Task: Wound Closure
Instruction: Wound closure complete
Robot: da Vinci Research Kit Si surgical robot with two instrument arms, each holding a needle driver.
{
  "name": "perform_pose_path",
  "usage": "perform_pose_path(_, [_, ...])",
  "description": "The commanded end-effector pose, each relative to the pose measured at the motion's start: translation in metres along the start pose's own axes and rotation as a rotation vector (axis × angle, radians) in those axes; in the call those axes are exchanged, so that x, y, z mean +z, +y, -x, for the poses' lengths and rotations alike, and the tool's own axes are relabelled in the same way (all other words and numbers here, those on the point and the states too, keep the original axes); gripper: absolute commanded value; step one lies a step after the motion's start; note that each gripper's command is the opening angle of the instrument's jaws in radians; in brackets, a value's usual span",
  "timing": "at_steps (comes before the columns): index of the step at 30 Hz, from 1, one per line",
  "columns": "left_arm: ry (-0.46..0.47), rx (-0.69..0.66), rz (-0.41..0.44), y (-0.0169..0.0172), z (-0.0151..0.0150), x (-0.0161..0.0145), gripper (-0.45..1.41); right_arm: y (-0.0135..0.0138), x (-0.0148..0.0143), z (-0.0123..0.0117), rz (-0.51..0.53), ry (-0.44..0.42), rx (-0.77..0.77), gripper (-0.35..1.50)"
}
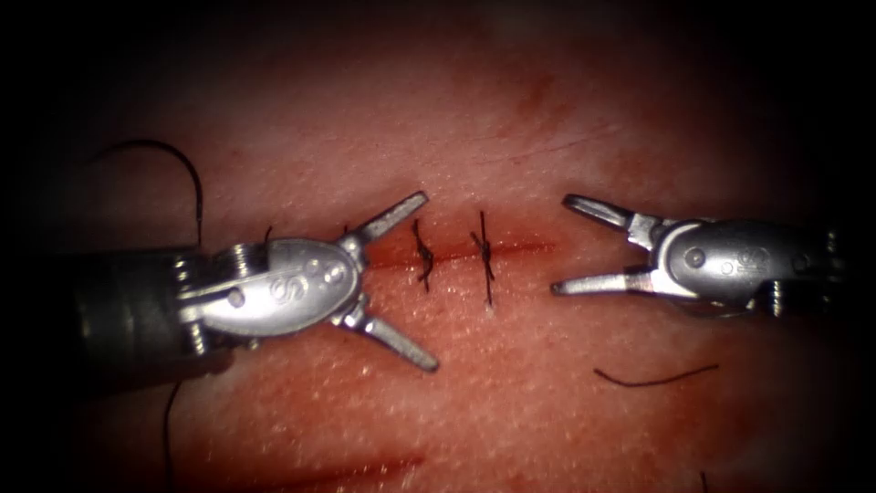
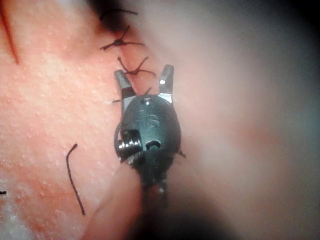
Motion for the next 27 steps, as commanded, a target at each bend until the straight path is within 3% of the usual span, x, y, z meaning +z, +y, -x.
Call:
perform_pose_path(1, [0.008, 0.032, 0.014, -0.0006, 0.0006, -0.001, 0.91, 0.0007, 0.0011, -0.0011, -0.034, 0.028, -0.006, 1.46])
perform_pose_path(5, [0.035, 0.048, 0.029, -0.0009, 0.0019, -0.0052, 0.94, 0.0008, 0.0008, -0.002, -0.061, 0.052, -0.02, 1.38])
perform_pose_path(9, [0.033, 0.058, 0.03, -0.0008, 0.0031, -0.0072, 1.06, 0.0004, 0.0006, -0.0019, -0.047, 0.058, -0.051, 1.45])
perform_pose_path(17, [0.073, 0.038, -0.027, -0.0026, 0.0042, -0.006, 1.04, 0.0014, 0.0002, -0.0011, -0.005, 0.005, -0.088, 1.45])
perform_pose_path(27, [0.058, -0.026, -0.05, -0.0025, 0.0046, -0.0069, 1.03, 0.0016, -0.0004, -0.0016, 0.003, 0.015, -0.124, 1.4])
